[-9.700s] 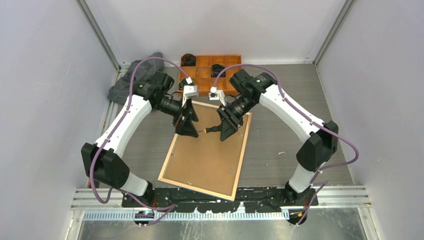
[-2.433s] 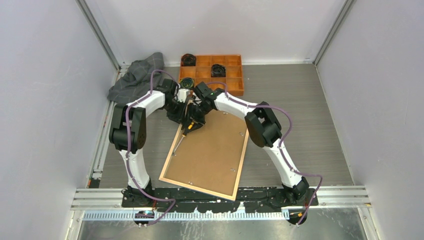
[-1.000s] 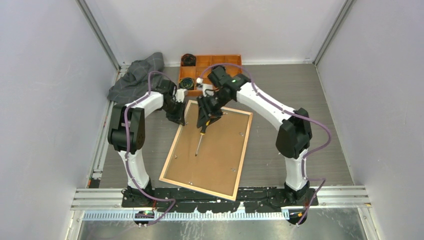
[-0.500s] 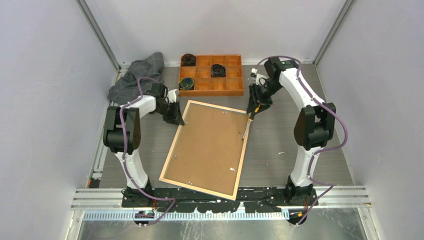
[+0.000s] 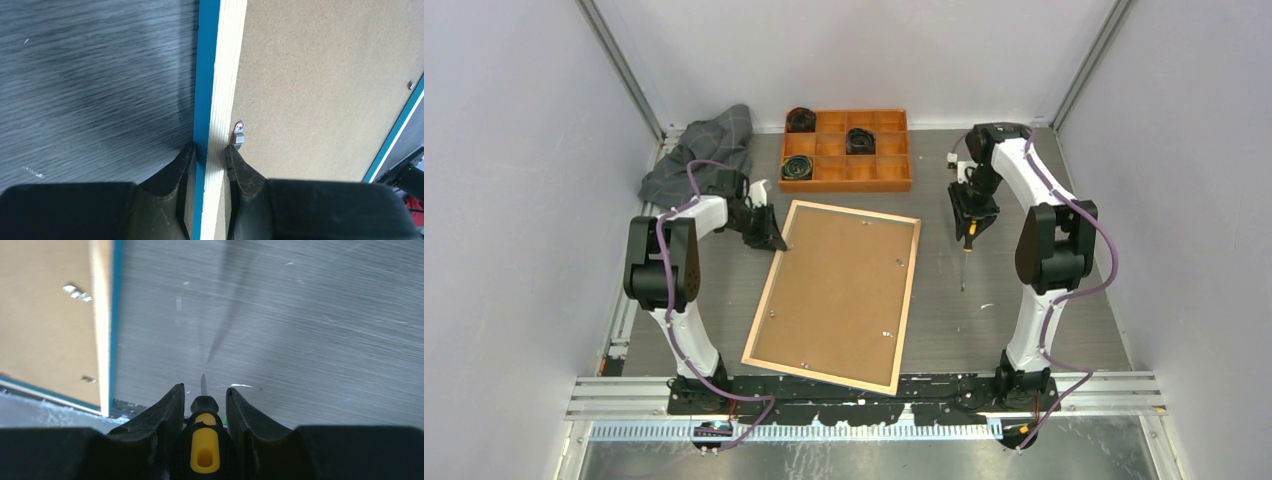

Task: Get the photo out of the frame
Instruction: Place the screwdriver at the center of the board.

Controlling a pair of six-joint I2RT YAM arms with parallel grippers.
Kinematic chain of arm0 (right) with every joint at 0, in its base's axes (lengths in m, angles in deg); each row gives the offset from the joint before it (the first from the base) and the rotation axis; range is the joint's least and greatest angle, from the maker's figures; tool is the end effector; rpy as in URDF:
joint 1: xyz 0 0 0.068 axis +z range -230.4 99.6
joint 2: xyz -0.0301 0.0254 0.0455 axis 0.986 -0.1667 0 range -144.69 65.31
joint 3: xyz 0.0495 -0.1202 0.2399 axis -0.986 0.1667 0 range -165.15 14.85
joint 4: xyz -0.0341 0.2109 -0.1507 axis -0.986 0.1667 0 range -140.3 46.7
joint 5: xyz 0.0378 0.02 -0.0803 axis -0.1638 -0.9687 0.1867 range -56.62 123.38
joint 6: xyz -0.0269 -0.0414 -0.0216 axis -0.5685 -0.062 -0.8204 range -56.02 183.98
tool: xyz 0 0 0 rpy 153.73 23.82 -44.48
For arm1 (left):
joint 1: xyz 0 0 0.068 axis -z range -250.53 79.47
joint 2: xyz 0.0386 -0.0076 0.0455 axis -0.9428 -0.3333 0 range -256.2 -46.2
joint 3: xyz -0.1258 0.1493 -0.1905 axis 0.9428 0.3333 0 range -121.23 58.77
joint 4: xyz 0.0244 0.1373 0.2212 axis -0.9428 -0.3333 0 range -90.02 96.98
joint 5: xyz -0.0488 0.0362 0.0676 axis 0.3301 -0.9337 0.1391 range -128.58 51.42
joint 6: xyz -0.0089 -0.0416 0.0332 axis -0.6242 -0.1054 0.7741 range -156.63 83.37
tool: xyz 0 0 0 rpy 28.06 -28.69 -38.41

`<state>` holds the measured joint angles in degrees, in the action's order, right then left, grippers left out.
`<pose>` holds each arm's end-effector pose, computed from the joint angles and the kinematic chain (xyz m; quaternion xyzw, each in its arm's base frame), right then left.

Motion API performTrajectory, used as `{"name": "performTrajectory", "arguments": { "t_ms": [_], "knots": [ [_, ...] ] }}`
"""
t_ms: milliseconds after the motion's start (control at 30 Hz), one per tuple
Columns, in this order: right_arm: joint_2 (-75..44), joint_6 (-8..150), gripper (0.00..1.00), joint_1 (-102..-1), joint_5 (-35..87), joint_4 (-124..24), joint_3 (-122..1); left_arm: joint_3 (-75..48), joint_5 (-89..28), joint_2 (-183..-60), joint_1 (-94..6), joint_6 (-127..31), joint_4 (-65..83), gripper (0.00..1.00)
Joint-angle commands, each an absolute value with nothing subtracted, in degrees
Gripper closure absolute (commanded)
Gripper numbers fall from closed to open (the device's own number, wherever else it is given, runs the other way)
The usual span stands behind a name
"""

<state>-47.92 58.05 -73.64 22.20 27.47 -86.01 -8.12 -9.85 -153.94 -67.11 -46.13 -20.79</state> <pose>0.3727 0.0511 0.2534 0.1099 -0.9891 -0.0974 0.0019 0.3617 -0.0390 0.1521 -0.0045 0.9530 -0.2625 0.1511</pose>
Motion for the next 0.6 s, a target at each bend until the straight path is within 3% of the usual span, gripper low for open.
{"name": "performTrajectory", "arguments": {
  "t_ms": [0,233,567],
  "knots": [
    [-50.5,60.2,0.94,-74.3,31.5,22.6,-84.5,-4.9,-14.3,-154.5,-69.1,-48.6,-20.9,1.00],
    [-54.3,65.0,0.82,-74.3,39.6,9.1,-83.6,-4.1,-13.4,-155.3,-69.8,-49.4,-20.1,1.00],
    [-58.5,64.3,0.62,-77.8,46.2,6.1,-81.2,-3.8,-12.0,-155.8,-70.1,-50.3,-19.3,1.00]
  ]
}}
